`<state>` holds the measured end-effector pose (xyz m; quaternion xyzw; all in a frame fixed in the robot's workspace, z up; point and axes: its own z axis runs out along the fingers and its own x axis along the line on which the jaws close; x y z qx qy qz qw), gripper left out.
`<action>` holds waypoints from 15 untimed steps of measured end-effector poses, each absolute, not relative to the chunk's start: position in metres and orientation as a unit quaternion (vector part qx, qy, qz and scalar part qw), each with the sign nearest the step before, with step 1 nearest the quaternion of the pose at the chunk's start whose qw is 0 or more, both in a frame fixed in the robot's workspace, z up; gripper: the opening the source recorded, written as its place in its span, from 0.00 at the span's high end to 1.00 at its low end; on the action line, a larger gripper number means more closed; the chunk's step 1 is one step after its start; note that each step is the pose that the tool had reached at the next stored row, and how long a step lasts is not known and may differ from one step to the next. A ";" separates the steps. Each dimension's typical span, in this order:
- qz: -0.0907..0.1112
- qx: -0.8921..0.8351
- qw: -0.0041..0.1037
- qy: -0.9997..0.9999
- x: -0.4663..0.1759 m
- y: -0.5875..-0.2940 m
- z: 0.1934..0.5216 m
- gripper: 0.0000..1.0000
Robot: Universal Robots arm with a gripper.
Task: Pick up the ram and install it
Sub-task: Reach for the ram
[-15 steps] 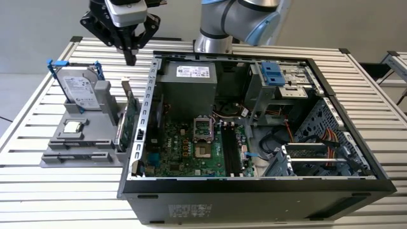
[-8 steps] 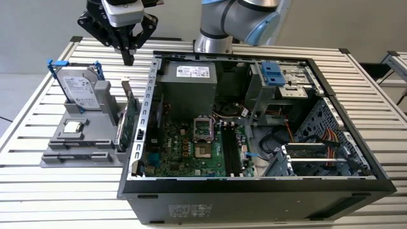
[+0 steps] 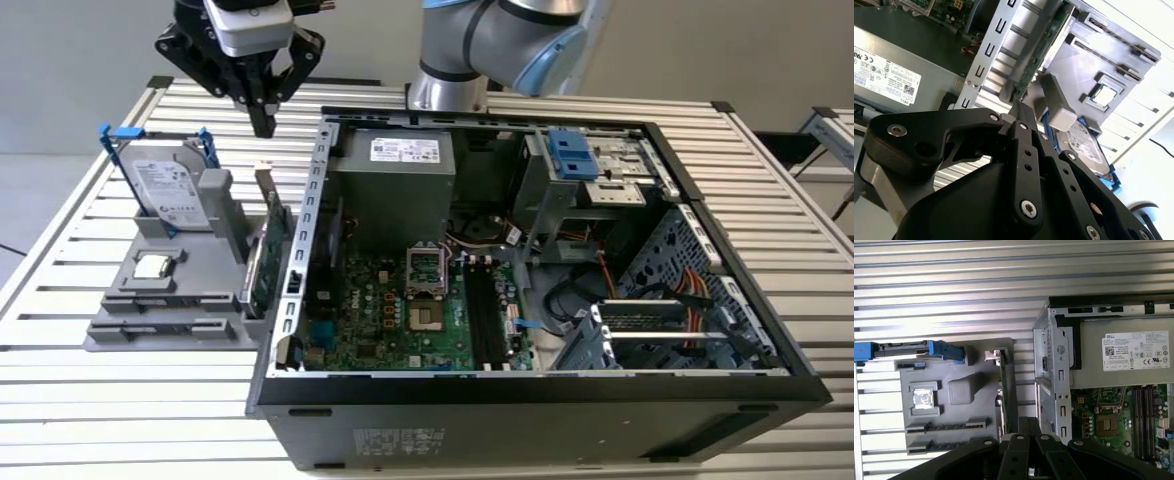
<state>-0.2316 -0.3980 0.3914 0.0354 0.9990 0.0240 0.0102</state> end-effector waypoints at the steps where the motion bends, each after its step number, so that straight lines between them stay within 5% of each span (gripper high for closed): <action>1: 0.024 0.035 0.010 0.999 -0.232 -0.398 0.391 1.00; 15: 0.024 0.035 0.010 0.999 -0.244 -0.398 0.391 1.00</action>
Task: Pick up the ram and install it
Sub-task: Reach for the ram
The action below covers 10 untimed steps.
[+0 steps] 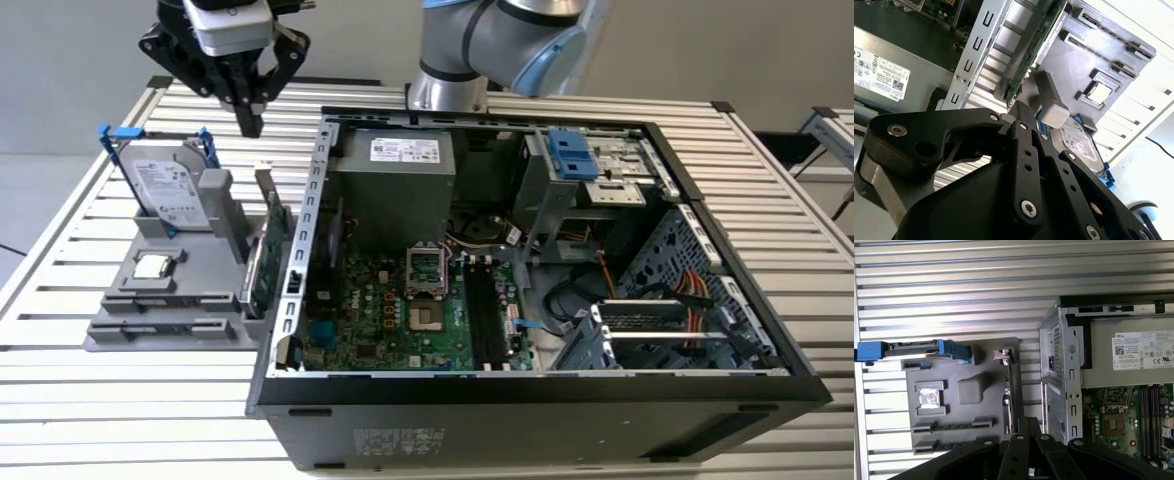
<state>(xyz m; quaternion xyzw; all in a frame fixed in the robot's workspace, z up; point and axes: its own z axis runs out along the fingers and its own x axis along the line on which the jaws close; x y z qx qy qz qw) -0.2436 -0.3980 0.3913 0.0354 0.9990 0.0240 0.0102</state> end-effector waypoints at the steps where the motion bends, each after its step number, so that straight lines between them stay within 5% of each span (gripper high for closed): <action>1: 0.024 0.035 0.010 0.999 -0.245 -0.398 0.391 1.00; 10: 0.024 0.035 0.010 0.999 -0.253 -0.398 0.391 1.00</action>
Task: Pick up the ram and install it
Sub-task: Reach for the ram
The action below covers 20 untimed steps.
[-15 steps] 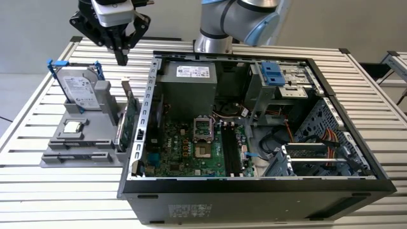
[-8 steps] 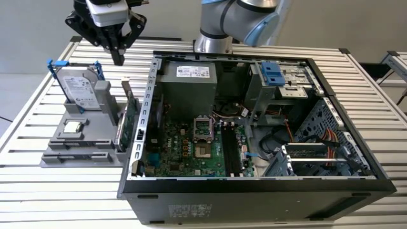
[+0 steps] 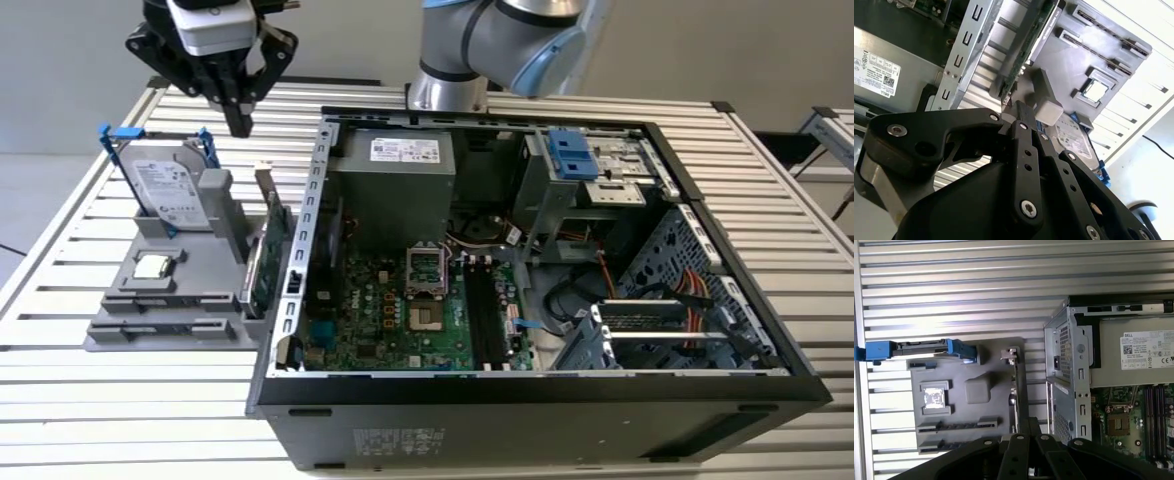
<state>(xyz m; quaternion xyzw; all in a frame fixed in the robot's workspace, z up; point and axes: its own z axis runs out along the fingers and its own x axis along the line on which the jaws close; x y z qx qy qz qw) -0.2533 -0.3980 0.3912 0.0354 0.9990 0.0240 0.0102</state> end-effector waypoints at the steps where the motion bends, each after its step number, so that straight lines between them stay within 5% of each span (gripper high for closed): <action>1: 0.024 0.035 0.010 0.999 -0.254 -0.398 0.391 1.00; 20: 0.024 0.035 0.010 0.999 -0.275 -0.398 0.391 1.00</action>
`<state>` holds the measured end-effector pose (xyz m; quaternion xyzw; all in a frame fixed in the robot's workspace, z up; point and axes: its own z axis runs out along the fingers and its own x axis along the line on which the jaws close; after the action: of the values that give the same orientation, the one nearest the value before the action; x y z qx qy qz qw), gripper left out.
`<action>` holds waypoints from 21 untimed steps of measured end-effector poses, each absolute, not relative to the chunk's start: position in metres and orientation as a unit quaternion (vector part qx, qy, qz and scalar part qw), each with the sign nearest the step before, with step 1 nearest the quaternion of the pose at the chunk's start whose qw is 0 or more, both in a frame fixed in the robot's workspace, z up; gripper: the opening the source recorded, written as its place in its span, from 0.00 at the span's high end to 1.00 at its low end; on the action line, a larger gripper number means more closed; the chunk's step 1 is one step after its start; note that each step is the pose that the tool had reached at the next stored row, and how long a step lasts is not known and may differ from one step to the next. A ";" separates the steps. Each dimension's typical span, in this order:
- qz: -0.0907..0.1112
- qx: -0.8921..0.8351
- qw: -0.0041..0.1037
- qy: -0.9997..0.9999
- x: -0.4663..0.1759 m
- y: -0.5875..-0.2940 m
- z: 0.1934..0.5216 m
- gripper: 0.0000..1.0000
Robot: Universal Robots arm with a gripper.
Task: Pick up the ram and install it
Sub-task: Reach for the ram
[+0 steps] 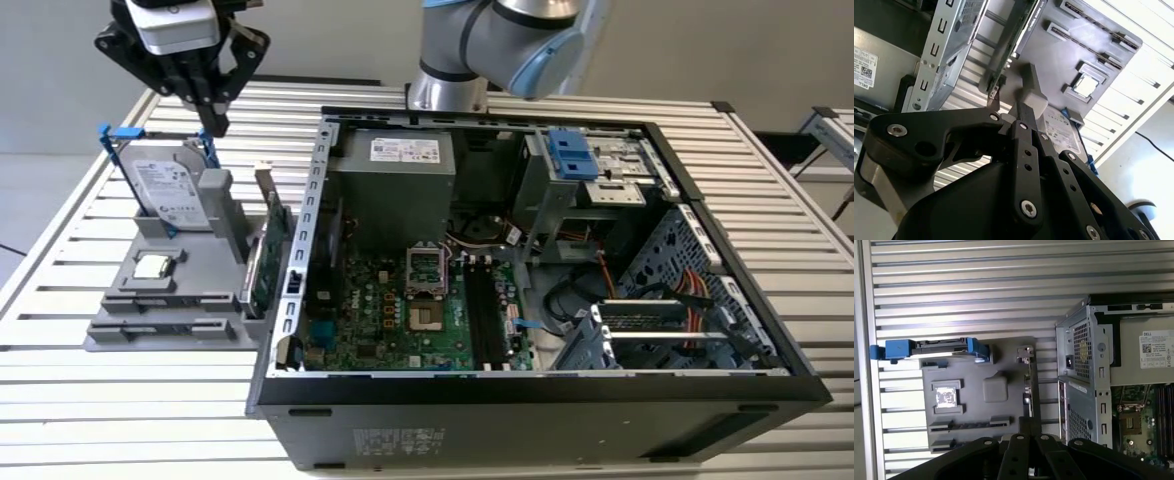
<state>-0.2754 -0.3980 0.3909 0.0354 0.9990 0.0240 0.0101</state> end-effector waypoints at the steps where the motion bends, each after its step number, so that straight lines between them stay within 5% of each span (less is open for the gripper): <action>1: 0.024 0.035 0.010 0.999 -0.276 -0.398 0.391 1.00; 21: 0.024 0.033 0.010 0.999 -0.297 -0.398 0.391 1.00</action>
<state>-0.2969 -0.3978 0.3908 0.0325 0.9991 0.0241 0.0099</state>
